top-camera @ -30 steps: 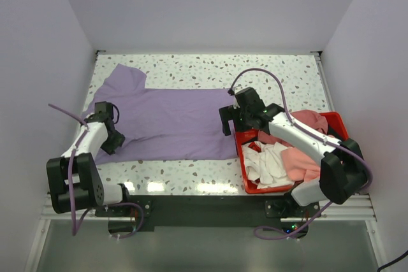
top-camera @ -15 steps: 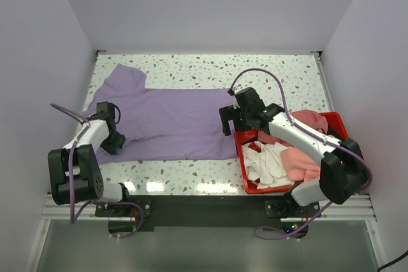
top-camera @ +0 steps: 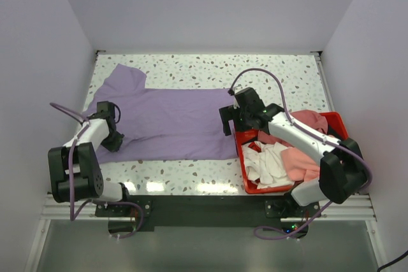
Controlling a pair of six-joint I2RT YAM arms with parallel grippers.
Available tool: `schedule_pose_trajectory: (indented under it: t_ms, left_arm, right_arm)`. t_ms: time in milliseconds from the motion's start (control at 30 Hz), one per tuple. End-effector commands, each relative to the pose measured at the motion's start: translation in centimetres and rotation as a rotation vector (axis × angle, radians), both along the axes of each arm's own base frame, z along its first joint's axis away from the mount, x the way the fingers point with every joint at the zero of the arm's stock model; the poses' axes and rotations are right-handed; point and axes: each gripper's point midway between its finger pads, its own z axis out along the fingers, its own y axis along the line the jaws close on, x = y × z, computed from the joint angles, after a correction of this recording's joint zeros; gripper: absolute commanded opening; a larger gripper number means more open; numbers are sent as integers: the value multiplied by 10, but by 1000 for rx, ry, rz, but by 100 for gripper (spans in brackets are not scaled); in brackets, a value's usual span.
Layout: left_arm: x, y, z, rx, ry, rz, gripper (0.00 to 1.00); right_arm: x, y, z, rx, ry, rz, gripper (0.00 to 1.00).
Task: Fold and stack the t-shirts
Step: Fold the tshirt
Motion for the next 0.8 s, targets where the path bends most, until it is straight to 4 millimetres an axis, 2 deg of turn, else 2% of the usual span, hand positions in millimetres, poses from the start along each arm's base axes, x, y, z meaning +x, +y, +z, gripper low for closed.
schedule_pose_trajectory:
  t_ms: [0, 333, 767]
  left_arm:
    - [17, 5, 10, 21, -41, -1, 0]
    - [28, 14, 51, 76, -114, -4, 0]
    - [68, 16, 60, 59, -157, -55, 0]
  right_arm:
    - [8, -2, 3, -15, -22, -6, 99]
    - [8, -2, 1, -19, -19, -7, 99]
    - [10, -5, 1, -33, -25, -16, 99]
